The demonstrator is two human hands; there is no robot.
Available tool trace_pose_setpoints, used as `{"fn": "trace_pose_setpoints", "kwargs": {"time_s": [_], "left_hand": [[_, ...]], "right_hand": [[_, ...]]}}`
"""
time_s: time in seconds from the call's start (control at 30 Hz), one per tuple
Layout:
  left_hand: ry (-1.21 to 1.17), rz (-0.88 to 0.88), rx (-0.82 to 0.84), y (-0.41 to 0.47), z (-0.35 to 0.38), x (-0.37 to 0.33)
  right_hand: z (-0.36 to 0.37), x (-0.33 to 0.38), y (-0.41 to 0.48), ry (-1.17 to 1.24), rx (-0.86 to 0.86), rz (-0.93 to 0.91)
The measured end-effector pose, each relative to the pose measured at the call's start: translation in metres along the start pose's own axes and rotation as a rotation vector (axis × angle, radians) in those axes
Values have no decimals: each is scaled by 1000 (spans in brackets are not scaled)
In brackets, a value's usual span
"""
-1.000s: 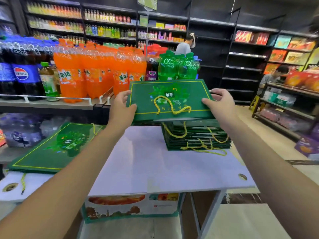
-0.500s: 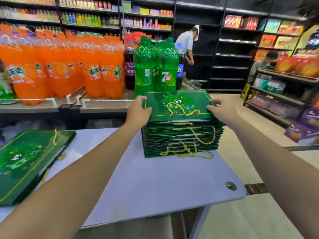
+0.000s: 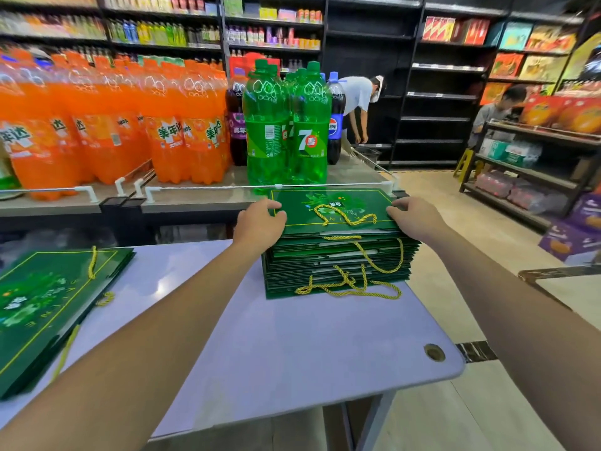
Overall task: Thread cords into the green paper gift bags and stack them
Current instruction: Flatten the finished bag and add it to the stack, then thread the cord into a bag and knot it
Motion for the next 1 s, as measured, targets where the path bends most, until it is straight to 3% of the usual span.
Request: {"fn": "trace_pose_setpoints", "kwargs": {"time_s": [0.1,0.2,0.4,0.5,0.6,0.8,0.9,1.0], "left_hand": [[-10,66,12,-10,-11,-5],[52,175,-6,-33,-26,-5],[345,246,-39,-95,-67,37],[453,166,-38,-125,-96,75],[517,78,-58,-155,-134,119],[632,-257,31,-203,-189,198],[661,-413,203,-215,-187,229],[708,-364,223,-219,-183,231]], "right_hand": [[-4,22,-16,-84,-109,-39],[4,64,-44,-151,-207,-190],[73,145,-105,-154,-206,-482],[117,181,-135,-102,-198,-630],[170,210,-155,-54,-35,-692],[258,227,-163,-218,259,-597],[275,220,-171,-236,295,-568],[272,220,-172,-241,250,-607]]}}
Point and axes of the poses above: each hand's wrist, its own y-axis towards the middle knuckle, its own z-axis out of the palm, x = y × z, the point moved 5 cm from there along y, towards the middle knuckle, and after that the axes turned 12 degrees about x, right-handed, at the moved point
